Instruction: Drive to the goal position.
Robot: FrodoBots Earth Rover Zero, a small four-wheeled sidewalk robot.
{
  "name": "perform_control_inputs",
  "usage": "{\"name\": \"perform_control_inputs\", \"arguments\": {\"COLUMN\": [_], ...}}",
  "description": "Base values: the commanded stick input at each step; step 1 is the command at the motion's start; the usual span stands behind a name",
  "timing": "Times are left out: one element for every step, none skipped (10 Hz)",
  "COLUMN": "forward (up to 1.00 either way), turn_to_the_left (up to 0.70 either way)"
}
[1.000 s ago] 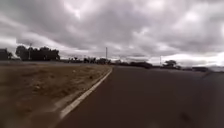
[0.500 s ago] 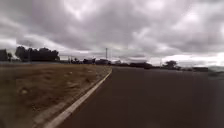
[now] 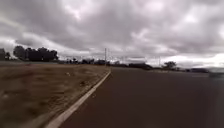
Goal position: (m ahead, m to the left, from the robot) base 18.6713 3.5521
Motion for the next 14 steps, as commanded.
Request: {"name": "perform_control_inputs", "arguments": {"forward": [0.85,0.85,0.85,0.85,0.85,0.85,0.85,0.85,0.85,0.85,0.85,0.85,0.85,0.85], "turn_to_the_left": [-0.02,-0.17,-0.14,-0.08,-0.03,-0.02,-0.02,-0.08,-0.04,0.00,-0.10,-0.02,-0.01,-0.08]}}
